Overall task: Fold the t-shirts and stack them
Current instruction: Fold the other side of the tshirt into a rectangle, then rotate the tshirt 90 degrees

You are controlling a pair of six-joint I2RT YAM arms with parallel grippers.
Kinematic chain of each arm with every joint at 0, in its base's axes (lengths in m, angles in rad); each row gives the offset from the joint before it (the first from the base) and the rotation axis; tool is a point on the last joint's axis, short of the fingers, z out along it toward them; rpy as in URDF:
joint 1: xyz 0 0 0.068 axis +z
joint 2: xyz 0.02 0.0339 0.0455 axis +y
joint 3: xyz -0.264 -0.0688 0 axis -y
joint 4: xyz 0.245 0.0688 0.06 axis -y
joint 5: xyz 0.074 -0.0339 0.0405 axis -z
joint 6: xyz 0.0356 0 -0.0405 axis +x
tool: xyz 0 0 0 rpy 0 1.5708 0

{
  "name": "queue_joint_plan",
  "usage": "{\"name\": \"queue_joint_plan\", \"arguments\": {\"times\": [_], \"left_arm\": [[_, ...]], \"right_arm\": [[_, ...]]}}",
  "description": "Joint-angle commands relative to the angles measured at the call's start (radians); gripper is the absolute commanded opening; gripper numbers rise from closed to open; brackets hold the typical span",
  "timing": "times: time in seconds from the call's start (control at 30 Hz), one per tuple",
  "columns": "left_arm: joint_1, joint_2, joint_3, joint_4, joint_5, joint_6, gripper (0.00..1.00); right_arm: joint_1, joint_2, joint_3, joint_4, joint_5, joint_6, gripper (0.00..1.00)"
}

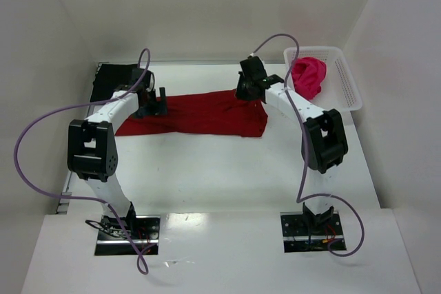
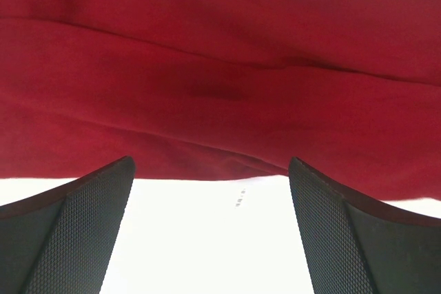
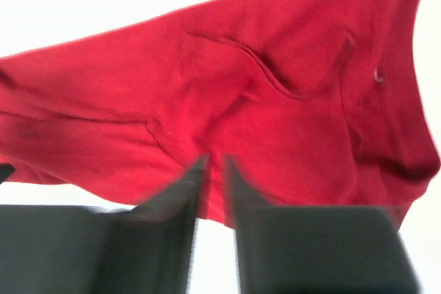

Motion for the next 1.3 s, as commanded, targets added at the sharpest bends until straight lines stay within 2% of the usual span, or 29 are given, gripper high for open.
{"name": "queue_joint_plan", "arguments": {"times": [0.0,0.07,0.2,0.33,0.5,0.67,0.8,0.93,1.07,1.2,1.23,1.27], "left_arm": [[0.008,-0.004,0.052,-0.017,-0.110,-0.001,1.00],[0.017,0.014,0.065,-0.027,-0.110,-0.013,1.00],[0.026,0.037,0.095,-0.066,-0.162,-0.013,1.00],[0.078,0.037,0.095,-0.057,-0.151,-0.013,0.96],[0.124,0.065,0.115,-0.057,-0.113,-0.004,0.84],[0.124,0.126,0.143,-0.031,-0.102,0.015,0.62],[0.124,0.145,0.155,-0.019,-0.038,0.024,0.61],[0.124,0.180,0.180,-0.030,-0.038,0.036,0.71],[0.124,0.241,0.211,-0.030,-0.047,0.045,0.70],[0.124,0.301,0.246,-0.040,-0.065,0.055,0.50],[0.124,0.310,0.255,-0.040,-0.065,0.055,0.39],[0.124,0.319,0.255,-0.040,-0.056,0.055,0.34]], "right_arm": [[-0.006,-0.065,-0.101,0.033,0.098,0.010,0.11],[-0.006,-0.076,-0.111,-0.005,0.112,0.010,0.06],[-0.006,-0.039,-0.112,-0.037,0.103,0.000,0.06],[-0.006,-0.039,-0.170,-0.011,0.094,0.000,0.00],[-0.006,0.016,-0.193,0.000,0.103,0.000,0.00],[-0.006,0.071,-0.159,-0.011,0.130,-0.009,0.00],[-0.006,0.117,-0.139,-0.023,0.152,-0.019,0.00],[-0.006,0.151,-0.119,-0.032,0.161,-0.019,0.00],[-0.006,0.203,-0.093,-0.060,0.181,-0.028,0.00],[-0.024,0.214,-0.060,-0.069,0.204,-0.028,0.00],[-0.047,0.214,-0.035,-0.080,0.204,-0.028,0.00],[-0.056,0.223,-0.023,-0.080,0.204,-0.028,0.00]]}}
